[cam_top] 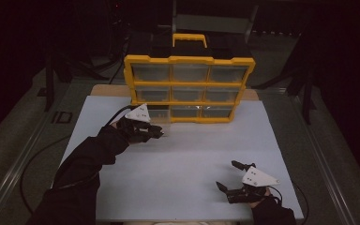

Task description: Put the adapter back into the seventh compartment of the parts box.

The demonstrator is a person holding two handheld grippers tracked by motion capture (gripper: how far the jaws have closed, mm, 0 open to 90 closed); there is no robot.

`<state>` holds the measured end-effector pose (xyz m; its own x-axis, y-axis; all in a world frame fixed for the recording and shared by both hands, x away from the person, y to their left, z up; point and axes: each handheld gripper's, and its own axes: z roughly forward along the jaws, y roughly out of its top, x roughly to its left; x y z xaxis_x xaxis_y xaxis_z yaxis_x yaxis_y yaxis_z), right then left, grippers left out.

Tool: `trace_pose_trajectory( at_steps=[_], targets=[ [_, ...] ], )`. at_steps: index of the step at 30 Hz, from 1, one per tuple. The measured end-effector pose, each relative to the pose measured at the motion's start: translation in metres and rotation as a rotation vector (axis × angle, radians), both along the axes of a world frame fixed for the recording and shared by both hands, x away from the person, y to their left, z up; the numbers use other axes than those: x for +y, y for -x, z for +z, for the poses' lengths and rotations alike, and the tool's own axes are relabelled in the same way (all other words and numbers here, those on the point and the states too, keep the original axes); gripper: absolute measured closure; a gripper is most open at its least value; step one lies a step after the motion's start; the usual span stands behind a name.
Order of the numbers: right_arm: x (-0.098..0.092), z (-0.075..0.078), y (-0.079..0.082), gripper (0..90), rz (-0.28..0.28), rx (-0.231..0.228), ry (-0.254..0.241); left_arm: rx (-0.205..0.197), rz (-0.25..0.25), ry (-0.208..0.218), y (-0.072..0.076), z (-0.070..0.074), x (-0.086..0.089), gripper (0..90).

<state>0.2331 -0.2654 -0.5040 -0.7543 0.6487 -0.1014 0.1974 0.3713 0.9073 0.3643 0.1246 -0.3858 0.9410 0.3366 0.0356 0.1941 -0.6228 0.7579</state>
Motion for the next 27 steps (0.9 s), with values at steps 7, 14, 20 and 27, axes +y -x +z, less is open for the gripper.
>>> trace_pose_trajectory(
  at_steps=[7, 14, 20, 27],
  targets=[
    [0.000, 0.000, 0.000, 8.2, 0.000, -0.001, 0.000, -0.021, 0.042, 0.025, -0.006, 0.010, 0.007, 76.4],
    [0.000, 0.000, 0.000, 8.3, 0.002, -0.002, 0.002, -0.020, 0.081, 0.062, -0.013, 0.015, 0.012, 76.4],
    [0.002, 0.001, 0.001, 8.2, 0.006, -0.006, 0.009, -0.043, 0.151, 0.069, -0.019, 0.019, 0.015, 76.4],
    [0.002, 0.002, 0.002, 8.2, 0.009, -0.013, 0.003, -0.066, 0.267, 0.086, -0.027, 0.020, 0.020, 76.4]
  ],
)
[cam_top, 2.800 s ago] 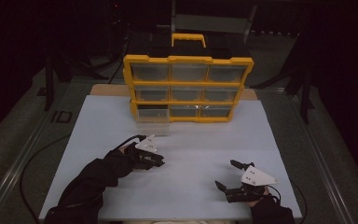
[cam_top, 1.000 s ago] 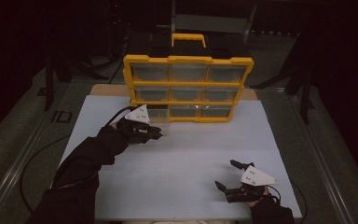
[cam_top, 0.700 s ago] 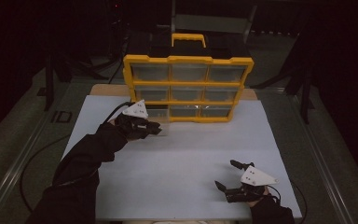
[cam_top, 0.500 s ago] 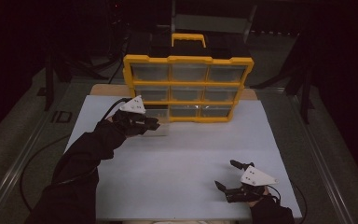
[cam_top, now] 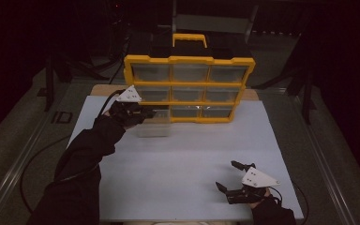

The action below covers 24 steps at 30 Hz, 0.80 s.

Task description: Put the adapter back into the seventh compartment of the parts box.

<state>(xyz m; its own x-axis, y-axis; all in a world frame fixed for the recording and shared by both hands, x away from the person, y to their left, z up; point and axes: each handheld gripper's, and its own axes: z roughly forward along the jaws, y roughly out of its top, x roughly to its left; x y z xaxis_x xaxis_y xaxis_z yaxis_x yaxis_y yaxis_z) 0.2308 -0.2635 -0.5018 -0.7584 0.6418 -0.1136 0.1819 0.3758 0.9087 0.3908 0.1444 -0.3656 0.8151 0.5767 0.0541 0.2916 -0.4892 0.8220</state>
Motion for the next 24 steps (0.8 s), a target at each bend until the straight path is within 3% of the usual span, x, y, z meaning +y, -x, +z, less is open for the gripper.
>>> trace_pose_trajectory(
  at_steps=[10, 24],
  targets=[
    [0.001, -0.001, 0.000, 8.2, -0.002, -0.003, 0.015, -0.024, 0.114, 0.030, -0.007, -0.002, 0.001, 76.4],
    [0.000, -0.001, 0.000, 8.3, -0.006, -0.008, 0.011, -0.012, 0.147, 0.069, -0.018, -0.026, -0.003, 76.4]
  ],
)
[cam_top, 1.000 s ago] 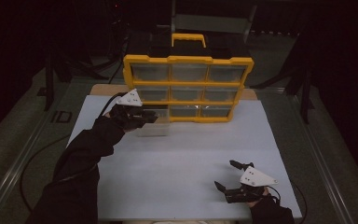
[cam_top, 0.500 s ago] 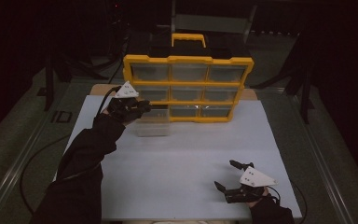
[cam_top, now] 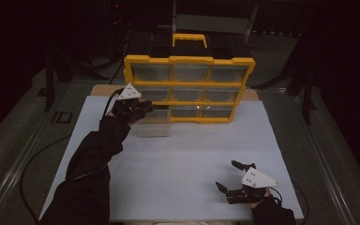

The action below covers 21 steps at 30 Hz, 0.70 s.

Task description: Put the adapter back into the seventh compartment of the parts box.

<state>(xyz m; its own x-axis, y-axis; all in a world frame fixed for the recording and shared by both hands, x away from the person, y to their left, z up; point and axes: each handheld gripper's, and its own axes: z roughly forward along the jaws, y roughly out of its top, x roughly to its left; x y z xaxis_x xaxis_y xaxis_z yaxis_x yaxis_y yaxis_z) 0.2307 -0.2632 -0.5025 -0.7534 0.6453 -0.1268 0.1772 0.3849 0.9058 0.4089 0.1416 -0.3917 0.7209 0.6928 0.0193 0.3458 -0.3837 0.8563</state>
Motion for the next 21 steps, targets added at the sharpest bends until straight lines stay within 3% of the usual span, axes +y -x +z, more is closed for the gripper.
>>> trace_pose_trajectory(
  at_steps=[7, 21],
  targets=[
    [0.000, 0.000, 0.000, 8.2, 0.000, 0.000, 0.001, 0.023, 0.015, -0.002, -0.004, -0.019, 0.000, 76.4],
    [0.000, 0.000, 0.000, 8.3, 0.001, 0.002, 0.001, 0.063, 0.013, -0.047, -0.009, -0.037, -0.006, 76.3]
  ],
)
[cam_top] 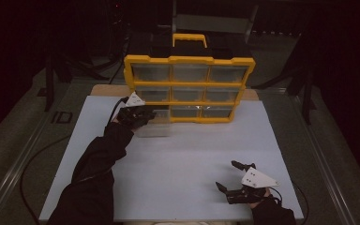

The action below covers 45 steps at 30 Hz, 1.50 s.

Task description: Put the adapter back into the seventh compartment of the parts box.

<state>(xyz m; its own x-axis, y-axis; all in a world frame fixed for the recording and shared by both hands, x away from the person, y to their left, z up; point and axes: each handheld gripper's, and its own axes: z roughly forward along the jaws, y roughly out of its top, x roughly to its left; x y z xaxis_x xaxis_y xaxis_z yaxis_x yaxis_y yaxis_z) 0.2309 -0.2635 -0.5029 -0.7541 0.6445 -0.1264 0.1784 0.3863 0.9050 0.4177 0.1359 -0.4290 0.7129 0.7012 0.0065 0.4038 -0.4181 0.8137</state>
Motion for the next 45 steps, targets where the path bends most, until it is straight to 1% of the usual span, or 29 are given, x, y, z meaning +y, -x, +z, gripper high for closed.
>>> trace_pose_trajectory(
  at_steps=[1, 2, 3, 4, 6, 7, 11, 13, 15, 16, 17, 18, 21, 23, 24, 26, 28, 29, 31, 32, 33, 34, 35, 37, 38, 41, 42, 43, 45],
  targets=[
    [0.000, 0.000, 0.000, 8.3, -0.001, 0.000, 0.000, 0.009, 0.000, -0.008, -0.001, 0.000, -0.001, 76.3],
    [0.000, 0.000, 0.000, 8.2, -0.002, 0.001, -0.001, 0.008, 0.001, -0.015, -0.001, -0.001, -0.001, 76.3],
    [0.000, 0.000, 0.000, 8.2, -0.002, 0.002, -0.001, 0.015, 0.006, -0.015, -0.002, -0.001, -0.001, 76.3],
    [0.000, 0.000, 0.000, 8.2, -0.002, 0.002, -0.001, 0.011, 0.014, -0.023, -0.002, 0.000, -0.002, 76.3],
    [0.000, 0.000, 0.000, 8.2, -0.003, 0.003, -0.001, 0.012, 0.005, -0.006, -0.002, 0.002, -0.001, 76.2],
    [0.000, 0.000, 0.000, 8.2, -0.004, 0.003, -0.001, 0.004, 0.009, -0.010, -0.002, 0.003, -0.001, 76.2],
    [0.000, 0.000, -0.001, 8.2, 0.000, 0.003, 0.002, 0.008, 0.007, -0.011, -0.002, 0.005, -0.001, 75.8],
    [0.000, 0.000, 0.000, 8.2, 0.002, 0.003, 0.003, 0.010, 0.011, -0.016, -0.002, 0.005, 0.000, 73.0],
    [0.000, 0.000, 0.000, 8.2, -0.002, 0.004, 0.000, 0.017, 0.005, -0.028, -0.001, 0.006, -0.002, 57.0],
    [0.000, 0.000, 0.000, 8.2, -0.003, 0.006, -0.001, 0.002, 0.021, -0.045, 0.000, 0.007, -0.003, 49.3],
    [0.000, 0.000, -0.001, 8.2, -0.002, 0.005, 0.002, -0.009, 0.022, -0.055, 0.002, 0.008, -0.003, 44.3],
    [0.000, -0.001, -0.001, 8.2, -0.001, 0.004, 0.004, -0.007, 0.020, -0.055, 0.003, 0.009, -0.003, 36.4],
    [0.000, -0.001, -0.001, 8.2, -0.001, 0.005, 0.004, 0.006, 0.028, -0.055, 0.005, 0.011, -0.002, 23.8],
    [0.000, 0.000, -0.001, 8.2, -0.001, 0.003, 0.003, 0.019, 0.010, -0.048, 0.006, 0.013, -0.001, 19.5],
    [0.000, 0.000, 0.000, 8.2, -0.001, 0.004, 0.002, 0.019, 0.008, -0.059, 0.007, 0.013, -0.001, 17.4],
    [0.000, 0.000, 0.000, 8.2, -0.001, 0.004, 0.002, 0.018, 0.009, -0.065, 0.009, 0.014, -0.001, 14.0],
    [0.000, -0.001, -0.001, 8.2, -0.001, 0.005, 0.004, 0.025, -0.003, -0.057, 0.011, 0.015, 0.000, 10.8],
    [0.000, -0.001, -0.001, 8.2, -0.002, 0.006, 0.005, 0.021, 0.001, -0.059, 0.012, 0.015, 0.001, 8.5],
    [0.000, -0.001, -0.001, 8.2, -0.003, 0.005, 0.004, 0.030, -0.035, -0.044, 0.014, 0.015, 0.004, 6.8],
    [0.000, -0.001, -0.001, 8.3, -0.003, 0.005, 0.004, 0.034, -0.046, -0.037, 0.015, 0.015, 0.005, 0.2],
    [0.000, -0.001, -0.001, 8.2, -0.002, 0.005, 0.003, 0.031, -0.053, -0.032, 0.017, 0.016, 0.006, 0.2],
    [0.000, -0.001, -0.001, 8.2, -0.002, 0.004, 0.004, 0.023, -0.052, -0.039, 0.020, 0.015, 0.006, 0.1],
    [0.000, -0.001, -0.001, 8.2, -0.003, 0.004, 0.005, 0.027, -0.059, -0.035, 0.021, 0.015, 0.007, 0.0],
    [0.000, -0.001, -0.001, 8.3, -0.003, 0.004, 0.005, 0.020, -0.058, -0.032, 0.024, 0.015, 0.008, 0.0],
    [0.000, -0.001, -0.001, 8.2, -0.003, 0.004, 0.005, 0.025, -0.070, -0.024, 0.026, 0.015, 0.009, 0.0],
    [0.000, 0.000, 0.000, 8.2, -0.004, 0.004, 0.003, 0.020, -0.067, -0.018, 0.030, 0.015, 0.013, 0.0],
    [0.000, 0.000, 0.000, 8.2, -0.003, 0.004, 0.003, 0.016, -0.058, -0.013, 0.032, 0.016, 0.014, 0.0],
    [0.000, 0.000, 0.000, 8.3, -0.002, 0.003, 0.005, 0.021, -0.070, -0.001, 0.033, 0.016, 0.016, 0.0],
    [0.000, 0.000, -0.001, 8.2, -0.003, 0.003, 0.003, 0.017, -0.066, 0.000, 0.036, 0.016, 0.018, 0.0]
  ],
)
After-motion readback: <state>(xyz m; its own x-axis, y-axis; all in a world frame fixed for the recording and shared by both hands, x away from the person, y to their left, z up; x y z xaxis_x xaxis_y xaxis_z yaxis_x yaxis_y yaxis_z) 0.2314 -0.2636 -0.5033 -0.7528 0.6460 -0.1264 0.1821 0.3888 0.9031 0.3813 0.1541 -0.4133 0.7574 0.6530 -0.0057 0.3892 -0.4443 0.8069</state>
